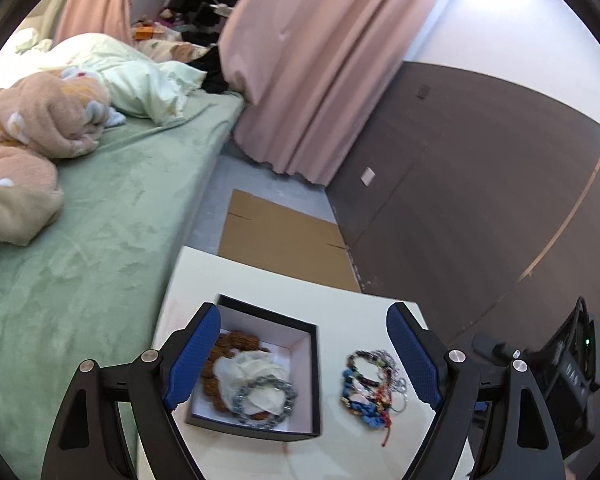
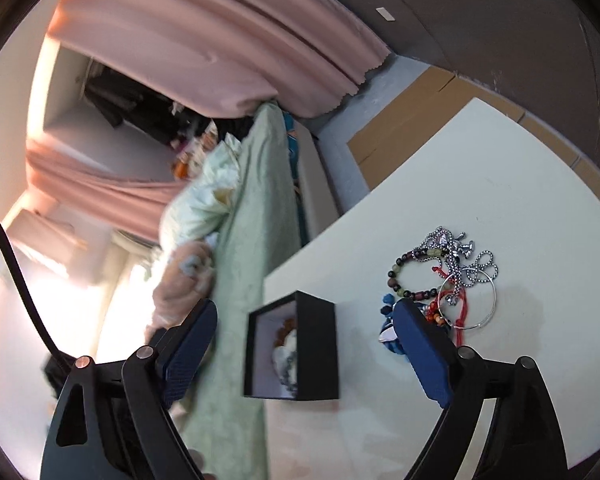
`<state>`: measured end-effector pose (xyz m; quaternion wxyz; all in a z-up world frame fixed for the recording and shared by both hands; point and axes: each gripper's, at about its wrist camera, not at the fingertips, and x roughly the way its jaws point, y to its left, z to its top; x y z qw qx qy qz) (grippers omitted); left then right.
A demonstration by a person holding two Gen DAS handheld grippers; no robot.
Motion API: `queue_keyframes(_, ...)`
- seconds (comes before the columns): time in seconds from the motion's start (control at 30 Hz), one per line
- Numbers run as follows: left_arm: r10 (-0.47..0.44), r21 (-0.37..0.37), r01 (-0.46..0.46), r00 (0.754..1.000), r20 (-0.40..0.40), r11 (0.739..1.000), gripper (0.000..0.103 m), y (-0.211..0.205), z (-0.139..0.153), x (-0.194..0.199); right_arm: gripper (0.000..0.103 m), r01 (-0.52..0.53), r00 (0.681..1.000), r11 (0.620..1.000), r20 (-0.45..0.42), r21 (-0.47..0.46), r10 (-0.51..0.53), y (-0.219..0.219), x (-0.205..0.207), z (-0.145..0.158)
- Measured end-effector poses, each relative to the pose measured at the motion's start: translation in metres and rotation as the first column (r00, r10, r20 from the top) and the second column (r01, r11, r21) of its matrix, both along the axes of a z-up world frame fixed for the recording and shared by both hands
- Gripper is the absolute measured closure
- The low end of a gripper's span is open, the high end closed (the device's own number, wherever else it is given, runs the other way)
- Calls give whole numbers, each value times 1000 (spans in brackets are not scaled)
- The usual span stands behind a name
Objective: Organize jewelry
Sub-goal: 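Move both grippers back toward the remaining jewelry pile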
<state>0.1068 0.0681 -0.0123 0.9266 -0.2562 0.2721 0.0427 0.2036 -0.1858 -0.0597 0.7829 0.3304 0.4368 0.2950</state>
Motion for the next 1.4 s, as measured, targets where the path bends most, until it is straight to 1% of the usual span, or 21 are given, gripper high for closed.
queue_keyframes(0.07, -36, 6, 36, 999, -11, 999, 17, -10, -1, 5, 12, 7, 1000, 999, -13, 52, -6, -12, 1, -1)
queue_keyframes(0.17, -76, 11, 76, 997, -30, 997, 17, -24, -4, 11, 12, 29, 999, 994, -29, 106, -26, -27, 0, -3)
queue_keyframes(0.23, -103, 7, 104, 994, -42, 995, 17, -32, -7, 15, 12, 49, 999, 991, -29, 123, -46, -36, -2, -2)
queue_keyframes(0.27, -112, 4, 113, 993, -48, 994, 15, -35, -8, 16, 12, 58, 998, 990, -27, 128, -55, -41, -3, -1)
queue_keyframes(0.37, -127, -10, 127, 991, -46, 992, 4, -43, -10, 19, 12, 84, 996, 987, -18, 140, -83, -56, -7, 1)
queue_keyframes(0.47, -153, -5, 153, 988, -33, 988, 1, -54, -9, 20, 12, 98, 995, 983, -14, 155, -97, -70, -9, 3)
queue_keyframes(0.57, -180, 14, 181, 983, -36, 983, 1, -68, -10, 22, 12, 115, 993, 978, -18, 173, -113, -82, -11, 3)
queue_keyframes(0.67, -202, 17, 203, 978, -51, 979, 1, -79, -13, 26, 12, 107, 994, 980, -23, 168, -104, -91, -12, 3)
queue_keyframes(0.73, -210, 22, 212, 976, -62, 977, 1, -86, -16, 28, 12, 108, 994, 983, -14, 145, -107, -96, -13, 6)
queue_keyframes(0.83, -226, 27, 229, 970, -88, 973, 1, -95, -21, 33, 12, 133, 991, 982, -14, 134, -133, -107, -14, 7)
queue_keyframes(0.97, -241, 41, 247, 963, -118, 968, 1, -104, -26, 39, 12, 180, 983, 978, -41, 103, -177, -125, -15, 4)
queue_keyframes(1.1, -252, 41, 262, 955, -156, 964, 1, -113, -36, 45, 2, 193, 979, 973, -92, 124, -182, -136, -14, -6)
queue_keyframes(1.17, -251, 47, 264, 948, -194, 963, 1, -117, -41, 49, 2, 192, 978, 972, -109, 135, -178, -138, -14, -10)
queue_keyframes(1.23, -268, 39, 283, 938, -220, 958, 1, -122, -46, 52, 2, 188, 978, 972, -120, 142, -171, -137, -13, -12)
queue_keyframes(1.27, -274, 40, 291, 932, -237, 956, 4, -124, -49, 54, 2, 186, 978, 973, -124, 140, -169, -138, -13, -13)
queue_keyframes(1.3, -278, 43, 298, 927, -251, 954, 11, -127, -52, 55, 2, 183, 978, 973, -127, 140, -166, -137, -13, -15)
queue_keyframes(1.33, -285, 46, 308, 920, -269, 950, 15, -130, -55, 57, 2, 182, 977, 974, -135, 138, -163, -138, -12, -17)
queue_keyframes(1.4, -300, 38, 326, 903, -308, 945, 34, -134, -62, 62, 2, 183, 975, 975, -147, 124, -165, -139, -12, -19)
